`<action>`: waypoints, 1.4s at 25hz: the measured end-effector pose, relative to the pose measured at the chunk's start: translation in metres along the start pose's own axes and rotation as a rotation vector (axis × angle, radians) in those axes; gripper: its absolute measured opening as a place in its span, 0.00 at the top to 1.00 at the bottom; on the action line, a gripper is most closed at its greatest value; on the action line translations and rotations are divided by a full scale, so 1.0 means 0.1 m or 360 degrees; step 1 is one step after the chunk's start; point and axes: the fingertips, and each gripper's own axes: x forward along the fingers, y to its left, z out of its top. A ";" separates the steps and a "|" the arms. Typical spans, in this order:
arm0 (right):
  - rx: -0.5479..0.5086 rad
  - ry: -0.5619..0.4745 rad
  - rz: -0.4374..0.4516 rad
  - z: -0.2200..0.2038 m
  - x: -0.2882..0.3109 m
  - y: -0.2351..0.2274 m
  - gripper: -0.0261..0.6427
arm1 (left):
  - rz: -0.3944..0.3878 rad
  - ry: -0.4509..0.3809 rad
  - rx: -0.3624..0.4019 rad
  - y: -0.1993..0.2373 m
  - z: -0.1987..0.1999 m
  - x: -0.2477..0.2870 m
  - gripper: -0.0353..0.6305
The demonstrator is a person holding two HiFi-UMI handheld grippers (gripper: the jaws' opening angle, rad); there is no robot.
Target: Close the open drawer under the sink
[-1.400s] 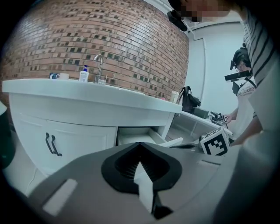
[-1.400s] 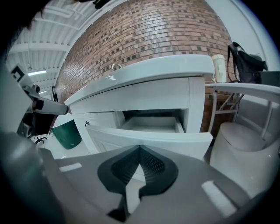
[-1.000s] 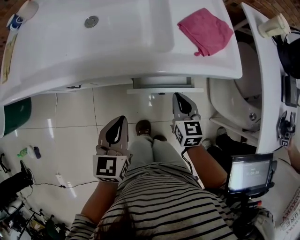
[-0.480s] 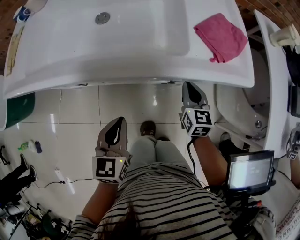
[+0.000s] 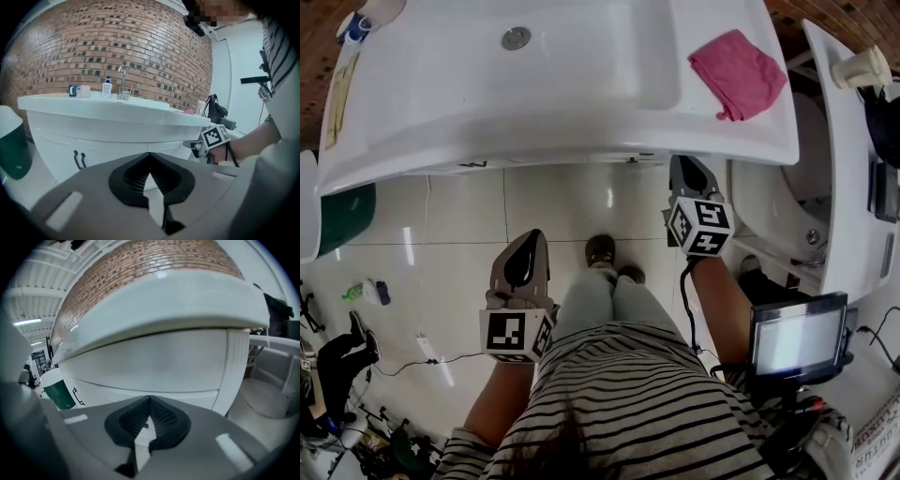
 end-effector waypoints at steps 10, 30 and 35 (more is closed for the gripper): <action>-0.0092 -0.0090 0.0050 0.78 -1.80 0.54 0.97 | -0.0145 -0.0216 0.0039 -0.42 0.98 -0.62 0.93; -0.0015 -0.0395 0.0164 0.24 -5.62 1.05 0.97 | -0.0014 -0.0352 0.0126 -1.90 0.14 -3.76 0.93; -0.0065 -0.0523 0.0144 0.47 -5.73 1.27 0.97 | 0.0009 -0.0468 0.0121 -1.80 0.33 -3.94 0.93</action>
